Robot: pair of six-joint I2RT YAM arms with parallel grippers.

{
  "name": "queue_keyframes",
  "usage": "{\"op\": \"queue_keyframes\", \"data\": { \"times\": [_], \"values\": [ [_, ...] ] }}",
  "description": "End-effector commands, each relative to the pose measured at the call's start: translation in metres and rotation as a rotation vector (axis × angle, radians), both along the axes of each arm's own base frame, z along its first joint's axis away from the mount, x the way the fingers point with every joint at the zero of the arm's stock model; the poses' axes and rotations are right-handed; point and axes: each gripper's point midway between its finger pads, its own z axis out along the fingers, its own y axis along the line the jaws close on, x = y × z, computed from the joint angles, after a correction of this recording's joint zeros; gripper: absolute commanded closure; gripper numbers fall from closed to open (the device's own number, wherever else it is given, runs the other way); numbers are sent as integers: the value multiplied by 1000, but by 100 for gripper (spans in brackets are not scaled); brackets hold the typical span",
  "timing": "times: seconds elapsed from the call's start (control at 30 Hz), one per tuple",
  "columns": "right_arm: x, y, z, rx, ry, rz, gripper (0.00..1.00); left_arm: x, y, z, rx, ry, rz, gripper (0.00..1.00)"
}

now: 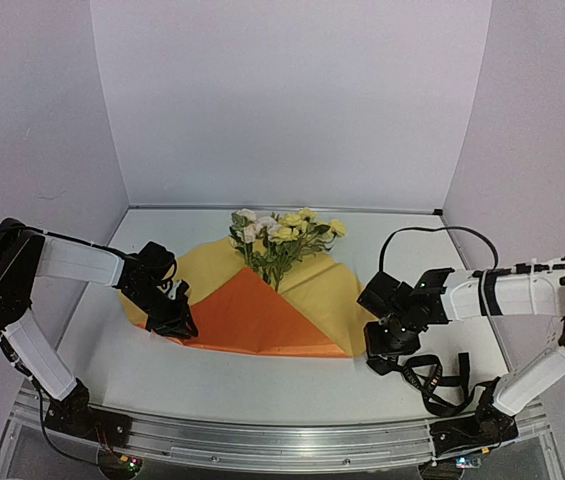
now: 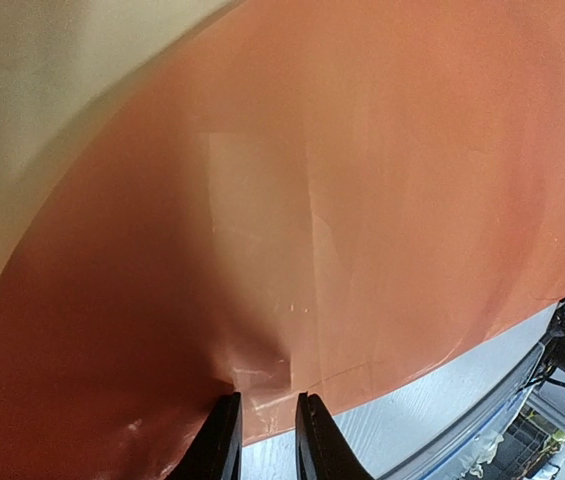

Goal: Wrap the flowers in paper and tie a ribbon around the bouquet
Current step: Adjust the ribbon at the corner of the board.

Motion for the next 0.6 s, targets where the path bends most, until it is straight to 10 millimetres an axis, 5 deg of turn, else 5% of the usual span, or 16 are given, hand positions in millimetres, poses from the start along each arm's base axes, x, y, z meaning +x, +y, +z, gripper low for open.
{"op": "queue_keyframes", "data": {
  "times": [0.0, 0.27, 0.57],
  "values": [
    [-10, 3, -11, -13, 71, 9, 53, 3, -2, 7, -8, -26, -3, 79],
    [-14, -7, -23, -37, 107, -47, 93, 2, -1, 7, -4, -25, -5, 79],
    [-12, -100, -2, -203, 45, -310, 100, 2, -3, 9, -15, -28, -7, 79]
  ]
}}
